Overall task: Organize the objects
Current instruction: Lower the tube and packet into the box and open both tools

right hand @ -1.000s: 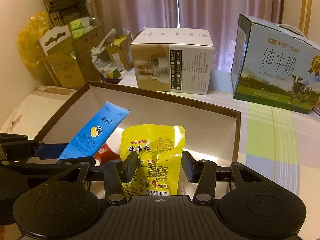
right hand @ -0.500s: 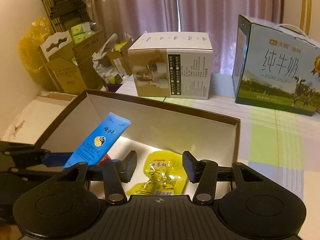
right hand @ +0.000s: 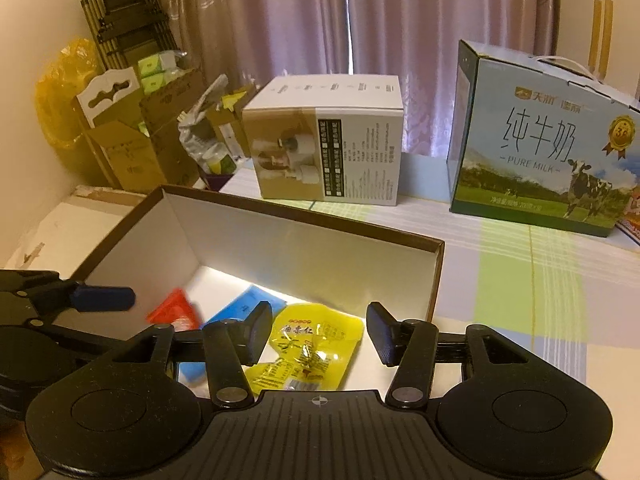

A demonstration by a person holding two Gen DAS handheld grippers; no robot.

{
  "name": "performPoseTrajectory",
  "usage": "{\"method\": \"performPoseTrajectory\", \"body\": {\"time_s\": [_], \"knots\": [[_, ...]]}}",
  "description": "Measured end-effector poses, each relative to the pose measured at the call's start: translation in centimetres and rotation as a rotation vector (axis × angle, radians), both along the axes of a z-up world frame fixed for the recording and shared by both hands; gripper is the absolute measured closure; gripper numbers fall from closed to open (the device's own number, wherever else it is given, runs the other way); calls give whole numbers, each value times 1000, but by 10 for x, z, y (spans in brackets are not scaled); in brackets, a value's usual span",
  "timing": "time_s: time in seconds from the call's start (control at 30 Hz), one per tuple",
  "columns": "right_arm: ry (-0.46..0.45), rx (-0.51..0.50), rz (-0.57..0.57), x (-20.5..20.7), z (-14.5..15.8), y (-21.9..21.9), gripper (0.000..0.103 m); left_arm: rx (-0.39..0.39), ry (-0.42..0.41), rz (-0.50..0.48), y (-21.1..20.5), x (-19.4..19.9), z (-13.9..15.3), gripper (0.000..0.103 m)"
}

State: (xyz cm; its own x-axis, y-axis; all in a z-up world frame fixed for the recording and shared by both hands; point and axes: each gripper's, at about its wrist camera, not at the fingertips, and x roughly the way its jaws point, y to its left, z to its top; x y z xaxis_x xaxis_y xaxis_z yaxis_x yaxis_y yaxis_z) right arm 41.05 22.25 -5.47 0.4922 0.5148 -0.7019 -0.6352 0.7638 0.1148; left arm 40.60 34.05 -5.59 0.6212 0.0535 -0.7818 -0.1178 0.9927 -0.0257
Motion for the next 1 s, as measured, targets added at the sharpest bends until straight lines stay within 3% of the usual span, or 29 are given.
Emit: {"method": "performPoseTrajectory", "body": {"time_s": [0.23, 0.53, 1.0], "knots": [[2, 31, 22, -16, 11, -13, 47, -11, -12, 2, 4, -18, 9, 18], [15, 77, 32, -40, 26, -32, 43, -18, -42, 36, 6, -49, 29, 14], [31, 136, 48, -88, 50, -72, 40, 26, -125, 81, -15, -110, 69, 1]]}}
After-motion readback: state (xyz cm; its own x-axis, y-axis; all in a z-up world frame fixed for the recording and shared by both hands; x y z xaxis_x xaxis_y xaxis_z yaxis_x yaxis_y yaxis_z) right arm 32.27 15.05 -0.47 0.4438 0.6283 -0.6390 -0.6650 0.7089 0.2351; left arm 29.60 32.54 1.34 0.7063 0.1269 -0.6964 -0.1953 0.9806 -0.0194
